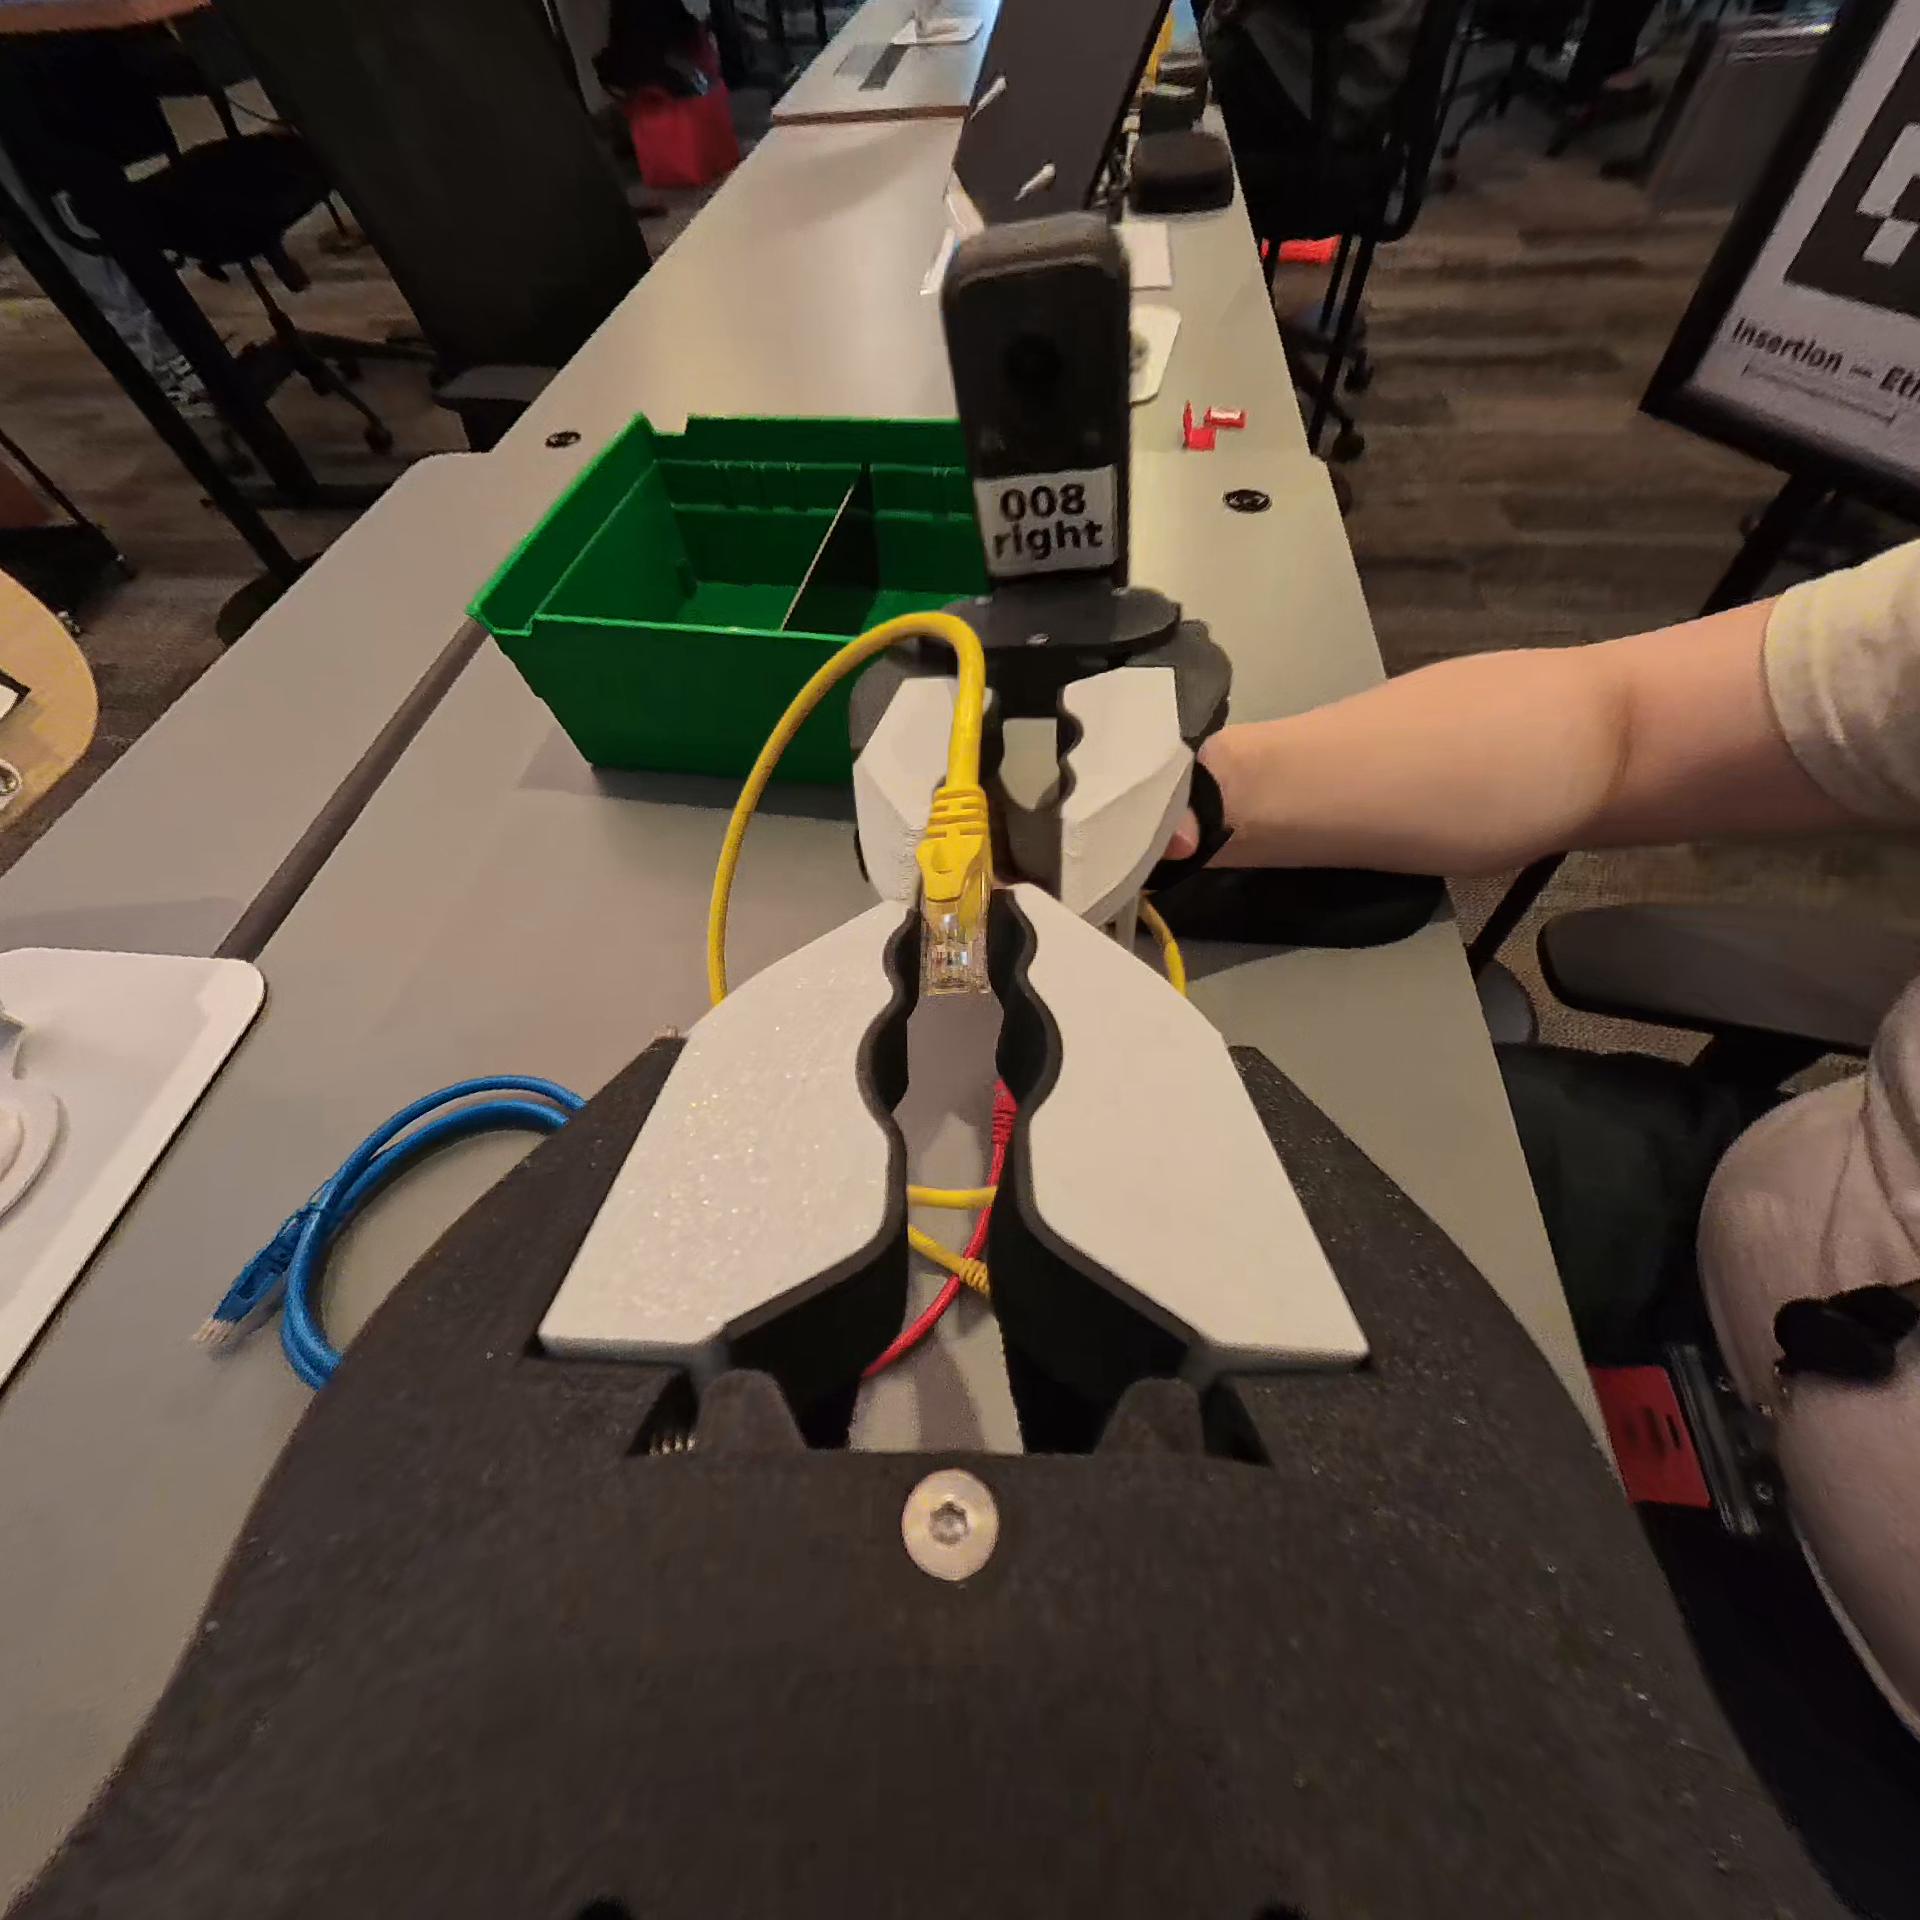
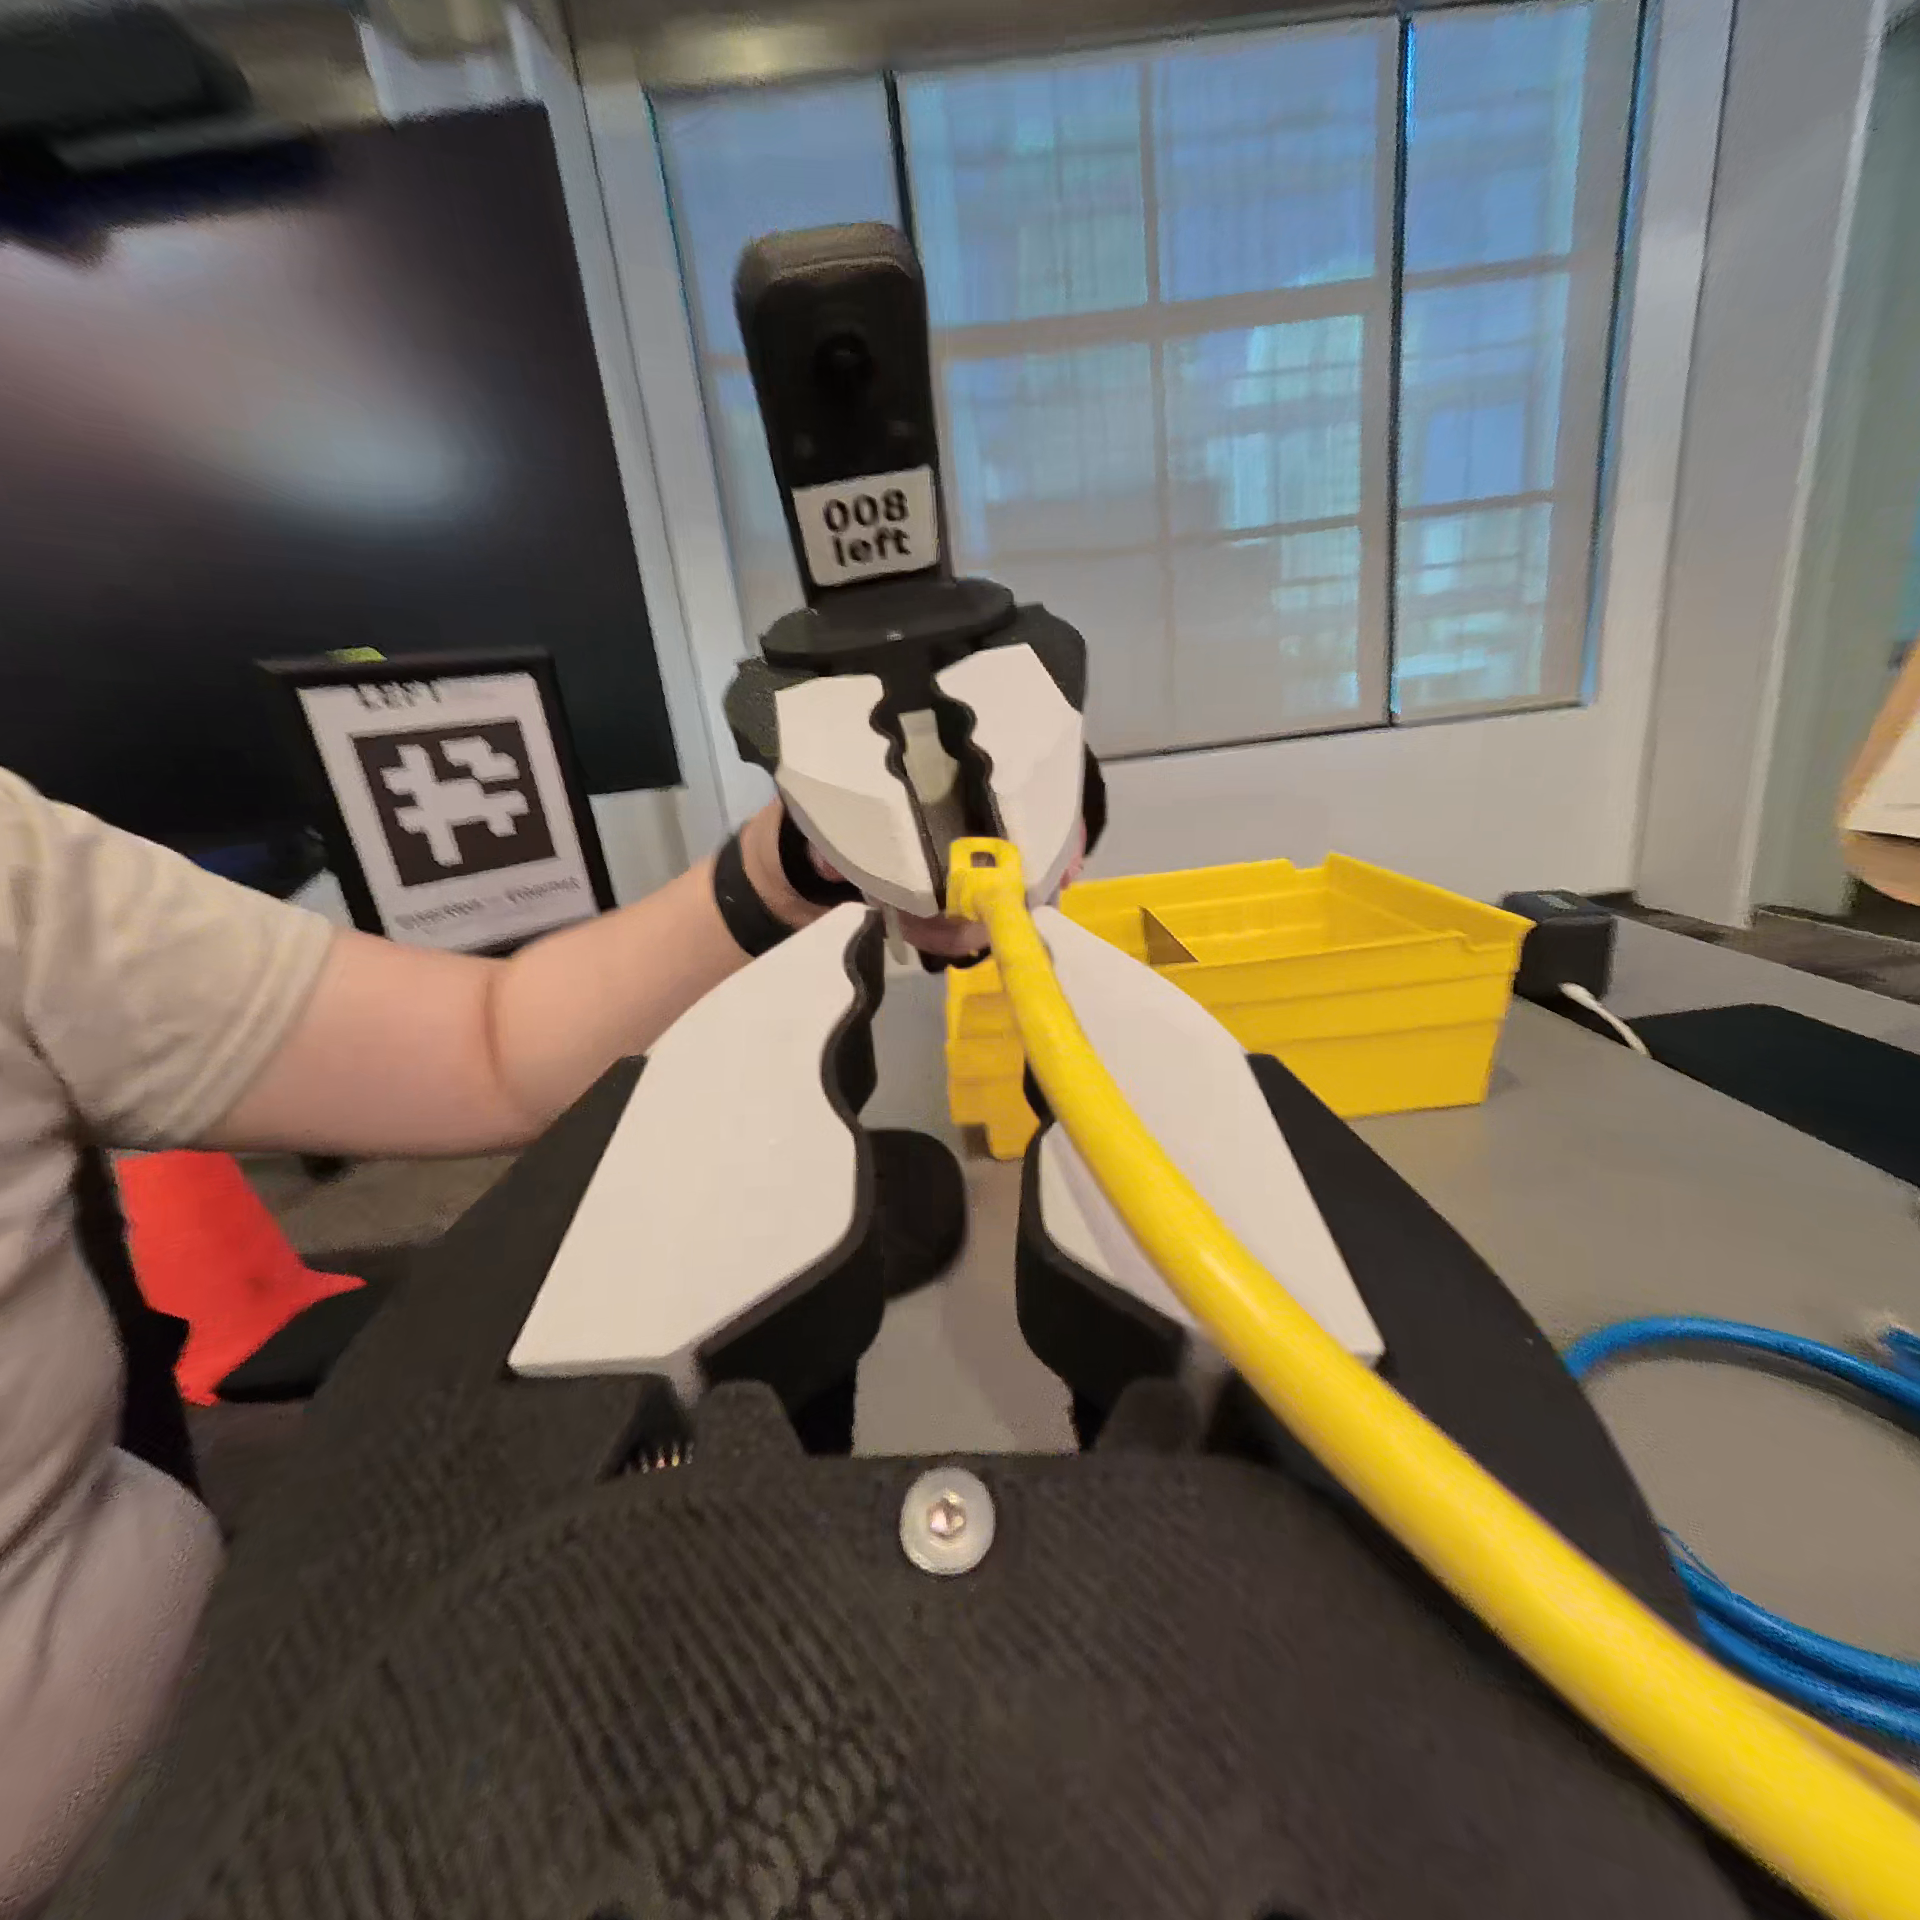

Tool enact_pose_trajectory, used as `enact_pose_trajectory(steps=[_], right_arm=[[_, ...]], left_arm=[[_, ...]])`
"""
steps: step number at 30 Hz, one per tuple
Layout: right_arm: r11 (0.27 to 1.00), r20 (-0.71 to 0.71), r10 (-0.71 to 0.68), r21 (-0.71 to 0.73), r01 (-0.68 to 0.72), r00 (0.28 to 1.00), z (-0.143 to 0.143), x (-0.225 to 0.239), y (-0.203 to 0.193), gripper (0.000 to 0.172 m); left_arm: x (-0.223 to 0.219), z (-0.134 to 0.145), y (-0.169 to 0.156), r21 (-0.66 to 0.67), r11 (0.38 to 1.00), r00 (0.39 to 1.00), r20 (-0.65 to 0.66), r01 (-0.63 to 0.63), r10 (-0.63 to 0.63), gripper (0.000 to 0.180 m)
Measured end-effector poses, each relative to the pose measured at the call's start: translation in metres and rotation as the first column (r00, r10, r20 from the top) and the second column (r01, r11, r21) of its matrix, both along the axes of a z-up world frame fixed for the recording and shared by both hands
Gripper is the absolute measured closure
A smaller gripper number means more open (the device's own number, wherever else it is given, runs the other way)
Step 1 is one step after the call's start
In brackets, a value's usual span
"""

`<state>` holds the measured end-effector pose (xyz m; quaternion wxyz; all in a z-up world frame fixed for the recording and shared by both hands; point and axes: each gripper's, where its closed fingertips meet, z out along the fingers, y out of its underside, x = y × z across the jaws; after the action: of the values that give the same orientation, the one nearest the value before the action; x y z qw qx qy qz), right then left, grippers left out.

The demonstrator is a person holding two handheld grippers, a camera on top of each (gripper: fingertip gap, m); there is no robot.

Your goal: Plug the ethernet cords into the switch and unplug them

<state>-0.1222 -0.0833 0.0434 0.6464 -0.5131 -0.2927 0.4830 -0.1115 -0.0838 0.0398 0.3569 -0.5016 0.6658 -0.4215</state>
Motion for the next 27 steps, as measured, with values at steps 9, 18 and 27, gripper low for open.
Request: enact_pose_trajectory(steps=[9,18,27], right_arm=[[0.995,-0.082,0.076,-0.053,-0.081,0.994,0.003,0.000,-0.003,0.158],[0.960,-0.272,0.079,-0.238,-0.147,0.959,0.005,0.015,0.013,0.159],[0.927,-0.322,0.115,-0.306,-0.218,0.940,0.002,0.012,0.013,0.159]], left_arm=[[-0.005,-0.001,-0.008,-0.042,0.997,0.997,-0.049,0.062,-0.064,0.169],[-0.014,0.009,0.011,0.470,0.863,0.977,0.188,-0.182,0.104,0.138],[0.013,-0.003,0.018,0.695,0.693,0.976,0.210,-0.192,0.060,0.161]])
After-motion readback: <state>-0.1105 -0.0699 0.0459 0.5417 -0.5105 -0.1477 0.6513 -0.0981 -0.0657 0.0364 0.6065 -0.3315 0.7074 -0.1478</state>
